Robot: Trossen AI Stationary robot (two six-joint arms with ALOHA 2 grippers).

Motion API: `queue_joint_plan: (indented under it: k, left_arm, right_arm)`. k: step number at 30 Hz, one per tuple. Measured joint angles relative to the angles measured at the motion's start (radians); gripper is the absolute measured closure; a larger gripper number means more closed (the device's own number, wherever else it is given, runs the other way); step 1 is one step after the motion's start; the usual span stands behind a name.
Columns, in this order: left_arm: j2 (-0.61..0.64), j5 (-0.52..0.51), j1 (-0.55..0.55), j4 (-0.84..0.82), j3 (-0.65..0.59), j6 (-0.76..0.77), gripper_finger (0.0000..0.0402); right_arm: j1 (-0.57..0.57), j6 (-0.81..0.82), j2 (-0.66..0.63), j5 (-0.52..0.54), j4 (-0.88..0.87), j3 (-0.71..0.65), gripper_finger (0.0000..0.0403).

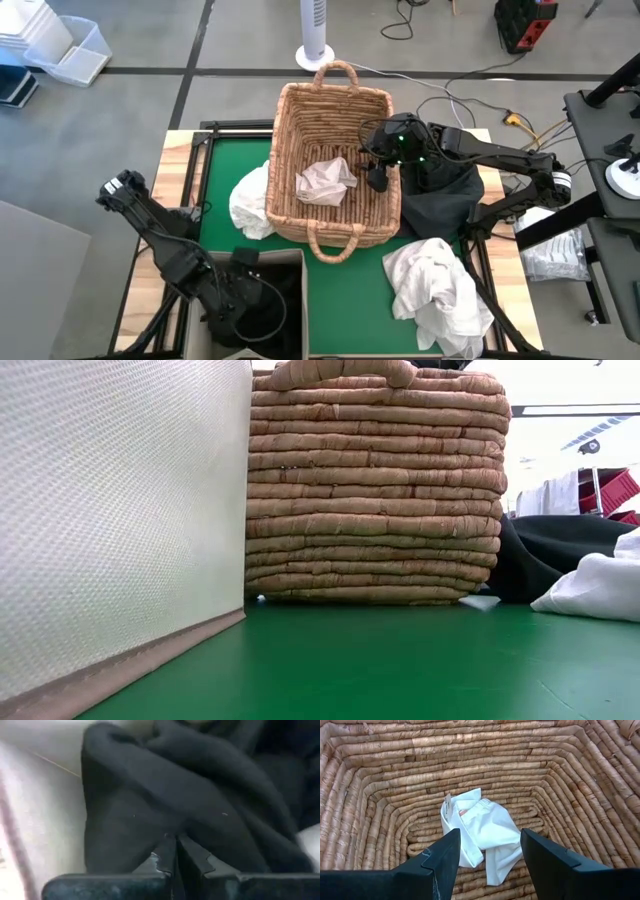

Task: Sort clothes
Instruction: Put the left black shirt into the gray laundry bin

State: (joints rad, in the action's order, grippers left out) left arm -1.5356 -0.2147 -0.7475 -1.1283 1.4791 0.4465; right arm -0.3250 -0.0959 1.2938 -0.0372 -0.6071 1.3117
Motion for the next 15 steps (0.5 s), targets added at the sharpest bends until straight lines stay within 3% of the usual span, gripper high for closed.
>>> queue_joint_plan:
  k: [4, 10, 15]
  left_arm:
    - [0.000, 0.012, 0.016, 0.090, -0.089, -0.008, 0.0401]
    - [0.001, 0.170, 0.086, 0.191, -0.186, -0.043, 0.0401]
    - [0.005, 0.146, 0.092, 0.139, -0.160, -0.006, 0.0401]
  right_arm:
    - [0.000, 0.003, 0.000, 0.000, 0.007, -0.001, 0.0202]
    - [0.000, 0.011, 0.000, 0.000, 0.012, -0.002, 0.0202]
    - [0.000, 0.011, 0.000, 0.011, 0.015, 0.004, 0.0202]
